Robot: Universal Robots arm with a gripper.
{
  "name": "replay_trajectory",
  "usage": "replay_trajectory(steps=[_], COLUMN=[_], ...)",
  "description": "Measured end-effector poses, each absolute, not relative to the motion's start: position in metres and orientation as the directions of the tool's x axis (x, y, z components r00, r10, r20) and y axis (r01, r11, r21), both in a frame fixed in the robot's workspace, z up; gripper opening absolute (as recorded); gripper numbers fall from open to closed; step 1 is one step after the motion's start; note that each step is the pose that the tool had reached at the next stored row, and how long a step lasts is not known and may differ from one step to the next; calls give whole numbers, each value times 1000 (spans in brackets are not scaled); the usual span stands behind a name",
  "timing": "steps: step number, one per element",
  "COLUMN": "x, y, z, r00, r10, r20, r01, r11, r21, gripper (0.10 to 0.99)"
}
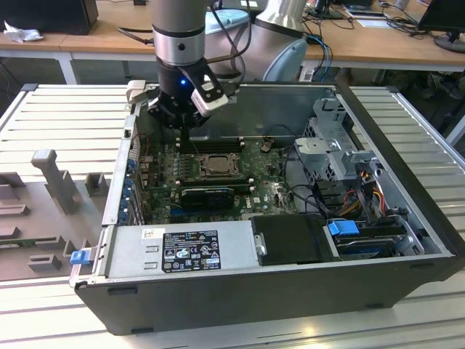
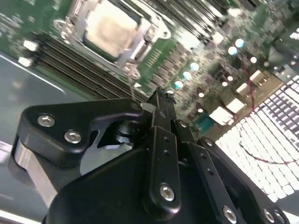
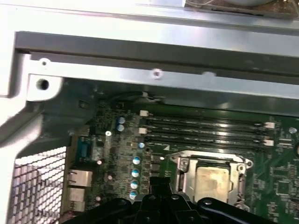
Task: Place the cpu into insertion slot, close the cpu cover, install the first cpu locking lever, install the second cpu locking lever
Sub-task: 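Install the first cpu locking lever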
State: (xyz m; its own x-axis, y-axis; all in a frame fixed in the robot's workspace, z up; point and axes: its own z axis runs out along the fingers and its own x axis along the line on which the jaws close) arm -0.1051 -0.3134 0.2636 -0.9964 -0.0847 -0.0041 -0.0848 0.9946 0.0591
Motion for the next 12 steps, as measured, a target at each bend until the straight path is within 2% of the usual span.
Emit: replay_trajectory(steps=[12], x=[-108], y=[-295], z=[258], r00=[-996], r10=[-84], r20=[-4], r01=[-84], r11=[995], r21=[59], gripper=[106])
